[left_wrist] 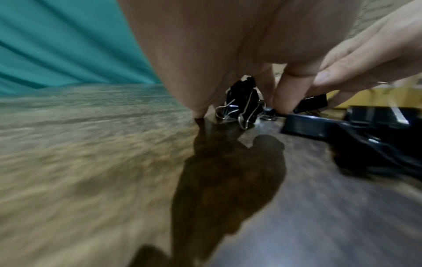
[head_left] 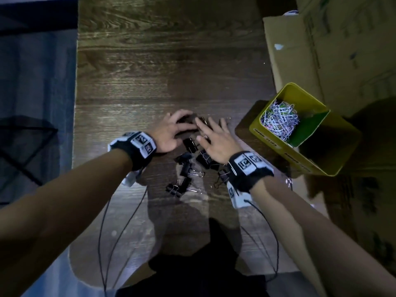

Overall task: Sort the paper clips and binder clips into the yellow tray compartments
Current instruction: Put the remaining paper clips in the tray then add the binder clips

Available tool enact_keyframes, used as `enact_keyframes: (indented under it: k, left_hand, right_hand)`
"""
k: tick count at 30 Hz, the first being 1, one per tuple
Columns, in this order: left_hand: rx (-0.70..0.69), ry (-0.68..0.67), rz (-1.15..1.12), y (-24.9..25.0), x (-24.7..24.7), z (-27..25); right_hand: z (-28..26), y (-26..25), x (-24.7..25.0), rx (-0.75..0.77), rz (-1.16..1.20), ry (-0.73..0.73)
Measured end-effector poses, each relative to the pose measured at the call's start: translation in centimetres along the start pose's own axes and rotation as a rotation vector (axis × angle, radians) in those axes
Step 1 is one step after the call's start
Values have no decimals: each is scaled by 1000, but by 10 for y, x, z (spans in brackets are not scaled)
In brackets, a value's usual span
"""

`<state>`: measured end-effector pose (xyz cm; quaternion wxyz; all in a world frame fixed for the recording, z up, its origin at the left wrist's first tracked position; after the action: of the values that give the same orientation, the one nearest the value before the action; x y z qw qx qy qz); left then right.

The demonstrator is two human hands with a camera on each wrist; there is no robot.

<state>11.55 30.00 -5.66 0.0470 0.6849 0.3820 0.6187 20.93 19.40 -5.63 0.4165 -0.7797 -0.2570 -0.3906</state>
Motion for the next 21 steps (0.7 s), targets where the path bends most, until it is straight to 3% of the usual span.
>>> enact_keyframes:
  k: [9, 14, 18, 21]
  left_hand:
    - [91, 92, -121, 40, -54, -90]
    - [128, 75, -186, 62, -80, -123]
    - [130, 109, -270, 63, -86, -138]
    - [180, 198, -329, 60, -72, -136]
  right_hand:
    - [-80, 0, -39, 27, 173, 95]
    - [-119, -4, -57, 37, 209, 111]
    - [-136, -2, -54, -48, 420, 100]
    - [-139, 9, -37, -142, 547, 190]
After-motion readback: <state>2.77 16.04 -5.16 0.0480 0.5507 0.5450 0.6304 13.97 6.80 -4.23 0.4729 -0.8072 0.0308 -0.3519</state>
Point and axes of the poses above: each hand's wrist, its own z-axis towards the middle knuckle, its own x-axis out of the back of the hand, y = z × x, the point moved 7 cm from there along z, towards the middle knuckle, and after that the axes turned 15 degrees about y, right-handed, at the moved point
